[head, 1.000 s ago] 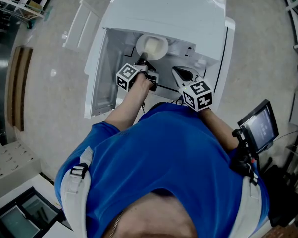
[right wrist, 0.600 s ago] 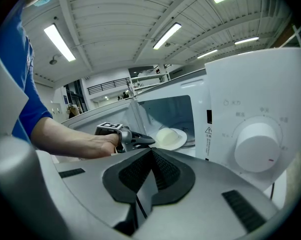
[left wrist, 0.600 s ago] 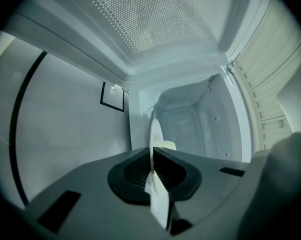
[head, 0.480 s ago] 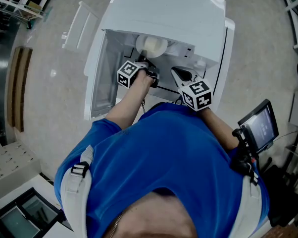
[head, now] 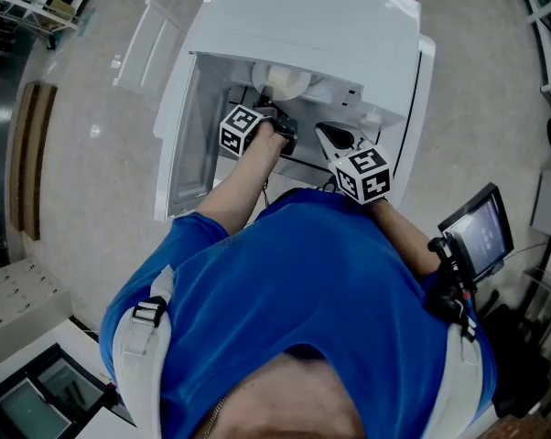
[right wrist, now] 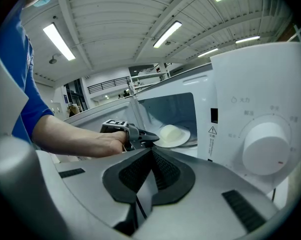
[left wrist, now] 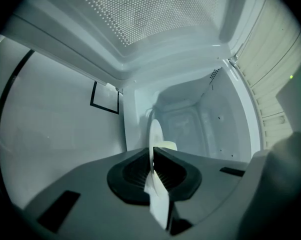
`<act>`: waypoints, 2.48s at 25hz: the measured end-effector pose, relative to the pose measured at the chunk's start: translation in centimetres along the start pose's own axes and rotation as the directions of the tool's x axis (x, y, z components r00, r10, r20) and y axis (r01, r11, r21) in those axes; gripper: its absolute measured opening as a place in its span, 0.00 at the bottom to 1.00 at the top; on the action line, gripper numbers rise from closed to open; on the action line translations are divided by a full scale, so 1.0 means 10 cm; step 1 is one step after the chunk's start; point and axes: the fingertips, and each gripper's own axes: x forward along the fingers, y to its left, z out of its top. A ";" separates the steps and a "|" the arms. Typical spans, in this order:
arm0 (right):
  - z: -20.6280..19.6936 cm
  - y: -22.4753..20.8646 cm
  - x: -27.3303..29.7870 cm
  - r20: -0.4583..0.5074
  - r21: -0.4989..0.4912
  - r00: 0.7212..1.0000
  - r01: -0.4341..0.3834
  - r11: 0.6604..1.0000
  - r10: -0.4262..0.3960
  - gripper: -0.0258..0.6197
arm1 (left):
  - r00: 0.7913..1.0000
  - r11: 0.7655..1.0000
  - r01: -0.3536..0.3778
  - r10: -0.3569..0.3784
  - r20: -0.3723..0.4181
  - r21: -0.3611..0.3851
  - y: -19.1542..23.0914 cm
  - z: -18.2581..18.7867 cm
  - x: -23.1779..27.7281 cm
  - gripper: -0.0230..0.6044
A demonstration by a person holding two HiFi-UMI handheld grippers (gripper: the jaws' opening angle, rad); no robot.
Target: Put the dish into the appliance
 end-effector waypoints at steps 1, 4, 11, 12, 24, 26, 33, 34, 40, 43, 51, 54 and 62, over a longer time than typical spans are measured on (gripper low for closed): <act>0.00 0.00 0.00 -0.001 0.000 1.000 0.000 1.000 0.000 0.04 | 1.000 1.000 0.000 0.000 0.000 0.006 -0.01 0.00 0.01 0.07; 0.00 0.00 0.00 -0.002 -0.001 1.000 -0.001 1.000 0.001 0.04 | 1.000 1.000 -0.003 0.003 -0.001 0.025 -0.01 0.00 0.02 0.07; 0.02 -0.02 0.00 0.006 -0.003 1.000 0.001 1.000 -0.001 0.04 | 0.999 0.997 0.035 -0.035 -0.001 0.068 -0.04 0.02 0.05 0.07; 0.02 -0.02 0.00 0.006 -0.004 1.000 0.000 1.000 0.000 0.04 | 0.999 0.996 0.042 -0.042 -0.006 0.075 -0.05 0.02 0.05 0.07; 0.12 0.02 0.04 0.012 -0.025 1.000 -0.014 1.000 0.015 0.04 | 0.991 0.970 0.125 -0.111 -0.079 0.207 -0.12 0.02 0.02 0.21; 0.13 0.01 0.03 0.011 -0.025 1.000 -0.016 1.000 0.017 0.04 | 0.988 0.961 0.141 -0.122 -0.092 0.239 -0.15 0.00 0.01 0.22; 0.14 0.04 0.06 0.014 -0.026 1.000 -0.025 0.999 0.025 0.04 | 0.981 0.905 0.180 -0.136 -0.140 0.385 -0.19 -0.04 -0.08 0.26; 0.14 0.05 0.06 0.015 -0.027 1.000 -0.025 0.999 0.026 0.04 | 0.980 0.891 0.184 -0.135 -0.146 0.416 -0.19 -0.04 -0.09 0.26; 0.16 0.07 0.07 0.021 -0.025 0.999 -0.026 0.999 0.027 0.04 | 0.982 0.780 0.180 -0.103 -0.160 0.599 -0.20 -0.05 -0.22 0.26; 0.15 0.07 0.06 0.023 -0.025 0.999 -0.027 0.999 0.027 0.04 | 0.985 0.721 0.160 -0.073 -0.156 0.675 -0.17 -0.06 -0.27 0.26; 0.13 0.04 0.08 0.021 -0.027 1.000 -0.021 0.999 0.022 0.04 | 0.992 0.436 0.114 0.005 -0.130 0.893 -0.27 -0.08 -0.33 0.19; 0.14 0.03 0.08 0.025 -0.030 1.000 -0.018 0.999 0.018 0.04 | 0.989 0.342 0.135 0.002 -0.145 0.930 -0.36 -0.14 -0.31 0.05; 0.16 -0.01 0.08 0.034 -0.026 0.999 -0.010 1.000 0.011 0.04 | 0.979 0.195 0.191 0.034 -0.201 0.962 -0.35 -0.32 -0.30 0.05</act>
